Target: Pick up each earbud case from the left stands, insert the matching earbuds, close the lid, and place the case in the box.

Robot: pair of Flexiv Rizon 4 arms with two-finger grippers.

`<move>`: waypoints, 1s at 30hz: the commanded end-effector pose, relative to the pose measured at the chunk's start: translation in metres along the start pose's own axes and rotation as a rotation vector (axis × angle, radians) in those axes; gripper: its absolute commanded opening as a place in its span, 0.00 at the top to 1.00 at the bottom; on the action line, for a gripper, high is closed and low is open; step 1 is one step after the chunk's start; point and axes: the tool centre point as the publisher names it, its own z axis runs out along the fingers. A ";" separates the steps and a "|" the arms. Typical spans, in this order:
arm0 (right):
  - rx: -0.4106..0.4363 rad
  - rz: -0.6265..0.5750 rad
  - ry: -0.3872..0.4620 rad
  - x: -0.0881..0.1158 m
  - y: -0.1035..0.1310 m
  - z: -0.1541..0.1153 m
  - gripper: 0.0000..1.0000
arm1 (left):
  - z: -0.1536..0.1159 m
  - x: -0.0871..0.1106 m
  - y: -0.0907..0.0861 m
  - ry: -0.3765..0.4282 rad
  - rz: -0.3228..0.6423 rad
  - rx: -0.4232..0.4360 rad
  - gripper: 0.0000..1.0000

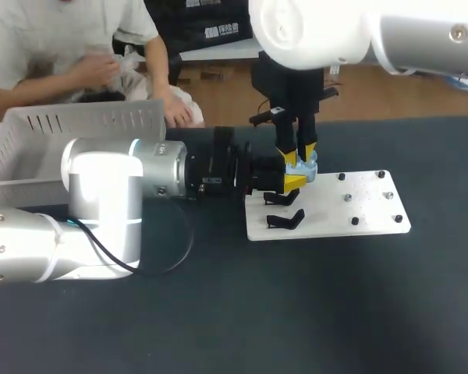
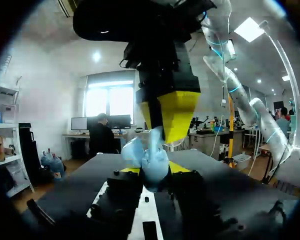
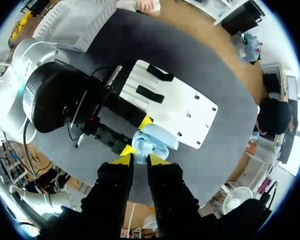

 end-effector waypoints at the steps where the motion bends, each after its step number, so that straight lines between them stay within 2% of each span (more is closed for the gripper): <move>1: 0.002 0.000 -0.004 0.001 0.001 0.000 1.00 | 0.001 0.001 -0.002 -0.003 0.004 -0.008 1.00; 20: 0.009 -0.005 0.005 -0.001 0.001 0.004 1.00 | 0.001 0.001 -0.002 -0.003 0.004 -0.008 1.00; 23: 0.008 -0.004 0.000 -0.001 0.001 0.004 0.75 | 0.001 0.001 -0.002 -0.003 0.004 -0.008 1.00; 26: 0.007 -0.004 -0.004 -0.001 0.000 0.003 0.58 | 0.001 0.001 -0.002 -0.003 0.004 -0.008 1.00; 30: 0.004 -0.003 -0.012 -0.001 0.000 0.002 0.55 | 0.001 0.001 -0.002 -0.003 0.004 -0.008 1.00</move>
